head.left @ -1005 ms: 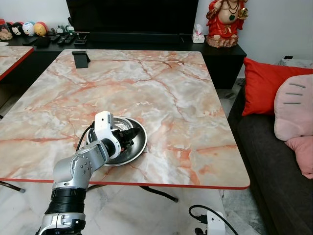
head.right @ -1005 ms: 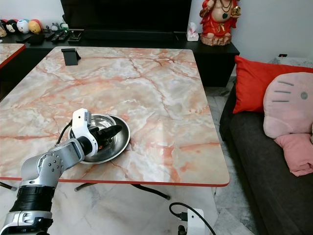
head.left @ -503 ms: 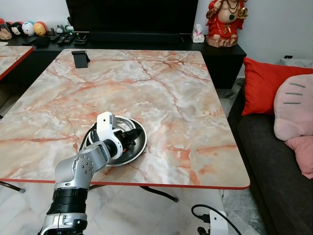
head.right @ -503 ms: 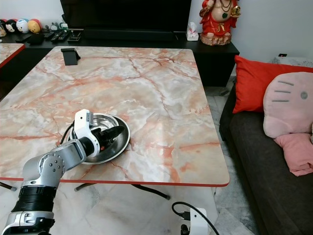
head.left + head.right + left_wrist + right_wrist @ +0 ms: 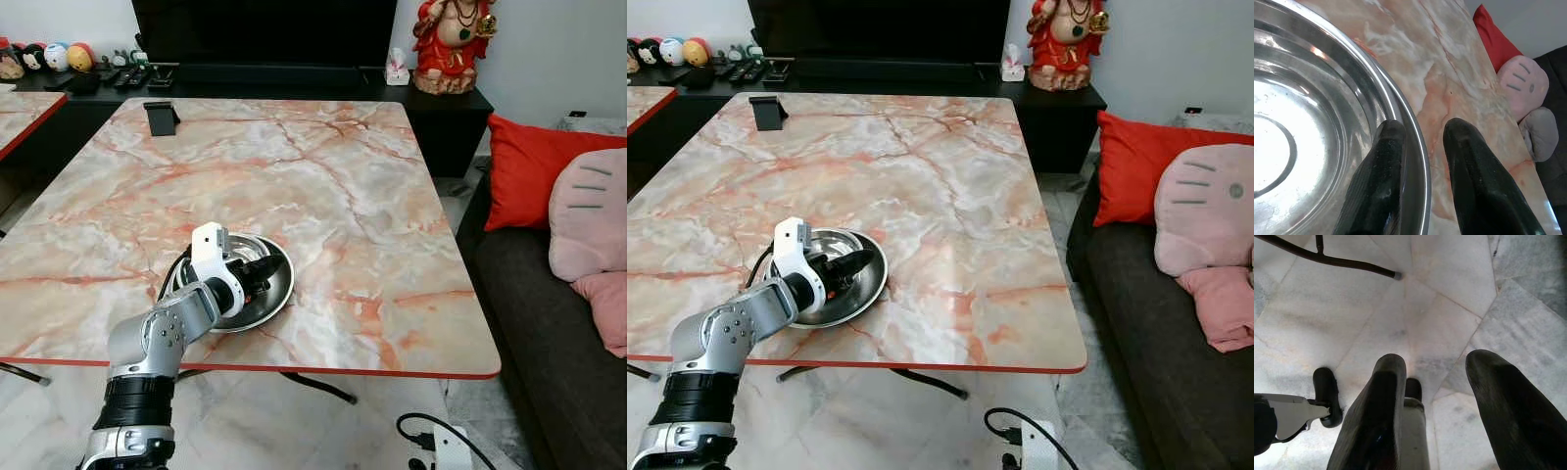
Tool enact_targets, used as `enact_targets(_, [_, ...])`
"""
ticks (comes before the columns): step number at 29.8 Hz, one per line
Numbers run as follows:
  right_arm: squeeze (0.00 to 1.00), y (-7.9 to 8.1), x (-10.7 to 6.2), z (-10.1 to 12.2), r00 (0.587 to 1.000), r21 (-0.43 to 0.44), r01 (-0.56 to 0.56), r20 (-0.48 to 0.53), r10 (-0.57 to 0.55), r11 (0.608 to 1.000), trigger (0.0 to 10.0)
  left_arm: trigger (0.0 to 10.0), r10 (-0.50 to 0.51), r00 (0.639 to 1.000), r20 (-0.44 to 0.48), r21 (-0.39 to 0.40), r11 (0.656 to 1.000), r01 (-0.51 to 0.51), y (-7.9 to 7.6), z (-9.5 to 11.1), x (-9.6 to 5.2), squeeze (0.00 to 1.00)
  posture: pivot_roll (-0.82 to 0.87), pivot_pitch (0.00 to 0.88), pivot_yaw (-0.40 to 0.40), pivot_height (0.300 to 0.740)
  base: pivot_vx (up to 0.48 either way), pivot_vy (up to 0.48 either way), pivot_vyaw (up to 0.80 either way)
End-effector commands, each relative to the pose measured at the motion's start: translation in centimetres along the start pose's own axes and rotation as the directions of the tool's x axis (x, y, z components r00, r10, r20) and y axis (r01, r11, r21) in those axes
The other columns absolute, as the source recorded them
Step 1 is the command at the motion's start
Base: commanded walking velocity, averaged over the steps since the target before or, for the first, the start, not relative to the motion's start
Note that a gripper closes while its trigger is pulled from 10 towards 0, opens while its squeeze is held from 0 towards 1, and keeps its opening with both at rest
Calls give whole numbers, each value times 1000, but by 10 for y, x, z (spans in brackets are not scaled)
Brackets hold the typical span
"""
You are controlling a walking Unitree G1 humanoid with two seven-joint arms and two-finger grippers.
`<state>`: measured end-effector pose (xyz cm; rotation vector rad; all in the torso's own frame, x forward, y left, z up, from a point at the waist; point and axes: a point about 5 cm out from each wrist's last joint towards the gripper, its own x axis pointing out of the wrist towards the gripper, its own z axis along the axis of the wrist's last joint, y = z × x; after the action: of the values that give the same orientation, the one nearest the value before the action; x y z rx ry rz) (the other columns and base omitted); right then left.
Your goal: Setting the table
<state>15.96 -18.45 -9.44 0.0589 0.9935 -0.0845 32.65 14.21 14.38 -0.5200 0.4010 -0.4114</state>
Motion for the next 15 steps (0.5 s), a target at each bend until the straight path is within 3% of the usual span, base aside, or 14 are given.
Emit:
enact_targets(1, [0, -1, 0, 0, 1000, 13, 4, -5, -4, 1000, 10000, 10000, -28, 999, 31, 20, 999, 28, -9, 12, -1, 0, 62, 0, -14, 740, 0, 0, 0])
enact_targets(12, [0, 27, 2, 1, 1000, 7, -26, -9, 26, 1000, 10000, 10000, -28, 973, 229, 80, 997, 9, -12, 53, -21, 0, 70, 0, -17, 740, 0, 0, 0])
enact_targets(14, [0, 30, 2, 1, 1000, 6, -29, -8, 29, 1000, 10000, 10000, 40, 907, 418, 149, 983, -112, -8, 80, -35, 0, 73, 0, -18, 740, 0, 0, 0])
enact_targets(15, [0, 31, 2, 1, 1000, 6, -29, -7, 29, 1000, 10000, 10000, 61, 894, 444, 193, 968, -162, -6, 83, -37, 0, 75, 0, -19, 740, 0, 0, 0])
